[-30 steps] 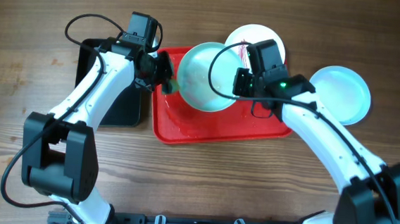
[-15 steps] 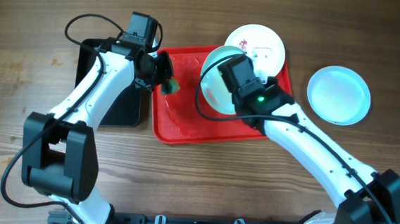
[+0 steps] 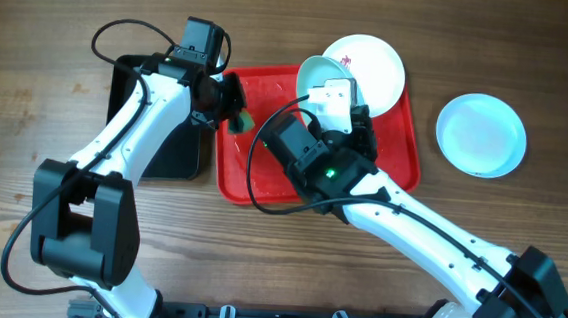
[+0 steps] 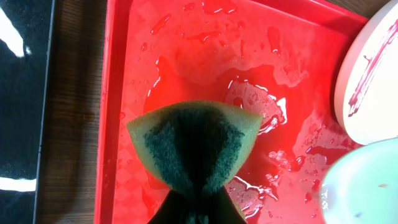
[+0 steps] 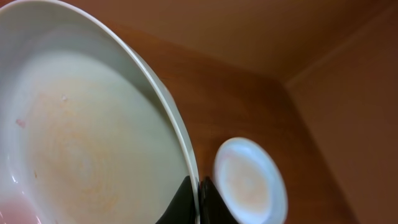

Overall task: Clean dirty plates on tray and stack at the side
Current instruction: 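Raise and tilt the held plate over the red tray with the right gripper, then carry the plate right and stack it on the cleaned plate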

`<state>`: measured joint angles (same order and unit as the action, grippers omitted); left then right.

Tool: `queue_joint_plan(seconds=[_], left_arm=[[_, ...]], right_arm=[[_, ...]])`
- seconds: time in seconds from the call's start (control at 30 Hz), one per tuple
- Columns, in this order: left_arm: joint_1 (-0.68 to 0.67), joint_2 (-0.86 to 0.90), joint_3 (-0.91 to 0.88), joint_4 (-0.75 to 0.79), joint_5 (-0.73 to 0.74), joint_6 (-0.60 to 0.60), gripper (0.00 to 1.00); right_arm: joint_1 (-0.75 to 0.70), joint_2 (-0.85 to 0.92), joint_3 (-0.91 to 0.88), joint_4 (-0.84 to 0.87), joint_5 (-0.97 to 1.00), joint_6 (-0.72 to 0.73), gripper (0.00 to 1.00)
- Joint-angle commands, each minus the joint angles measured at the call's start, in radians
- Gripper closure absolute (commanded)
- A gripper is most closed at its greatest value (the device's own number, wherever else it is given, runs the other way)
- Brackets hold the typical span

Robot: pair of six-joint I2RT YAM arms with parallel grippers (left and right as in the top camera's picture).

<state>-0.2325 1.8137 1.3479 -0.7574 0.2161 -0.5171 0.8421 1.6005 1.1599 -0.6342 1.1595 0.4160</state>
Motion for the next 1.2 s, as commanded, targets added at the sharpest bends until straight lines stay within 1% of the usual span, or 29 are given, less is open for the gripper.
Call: queue_joint_plan(seconds=[0.0,0.13,0.27,0.43,0.5,0.57,0.83,0.9,1.0,1.07,1.17], left_arm=[[0.000,-0.011,0.014,0.000,-0.013,0.015,0.96],[0.000,-0.011,0.014,-0.003,-0.013,0.015,0.96],[0.000,-0.011,0.014,-0.003,-0.013,0.015,0.96],[0.000,-0.011,0.014,-0.005,-0.013,0.015,0.96],[0.000,-0.011,0.014,-0.008,-0.013,0.016,0.96],[0.000,-0.011,0.014,-0.011,-0.013,0.016,0.96],[0.000,-0.011,0.014,-0.011,-0.013,0.016,0.96],[0.000,-0.011,0.014,-0.011,-0.013,0.016,0.96],[0.000,-0.011,0.014,-0.011,-0.013,0.015,0.96],[0.000,-0.011,0.014,-0.011,-0.013,0.016,0.96],[0.000,-0.011,0.014,-0.013,-0.013,0.015,0.96]], right_arm=[[0.008,-0.028,0.006,0.009,0.159,-0.031,0.96],[0.009,-0.030,0.006,0.051,0.202,-0.061,0.96],[0.025,-0.030,0.006,0.168,0.219,-0.203,0.96],[0.056,-0.030,0.006,0.315,0.318,-0.334,0.96],[0.062,-0.030,0.006,0.368,0.336,-0.394,0.96],[0.062,-0.030,0.006,0.399,0.341,-0.422,0.96],[0.062,-0.030,0.006,0.402,0.340,-0.412,0.96],[0.061,-0.030,0.006,0.401,0.314,-0.412,0.96],[0.058,-0.030,0.006,0.366,0.163,-0.398,0.96],[0.051,-0.030,0.006,0.310,0.047,-0.336,0.96],[0.020,-0.030,0.006,0.180,-0.173,-0.199,0.96]])
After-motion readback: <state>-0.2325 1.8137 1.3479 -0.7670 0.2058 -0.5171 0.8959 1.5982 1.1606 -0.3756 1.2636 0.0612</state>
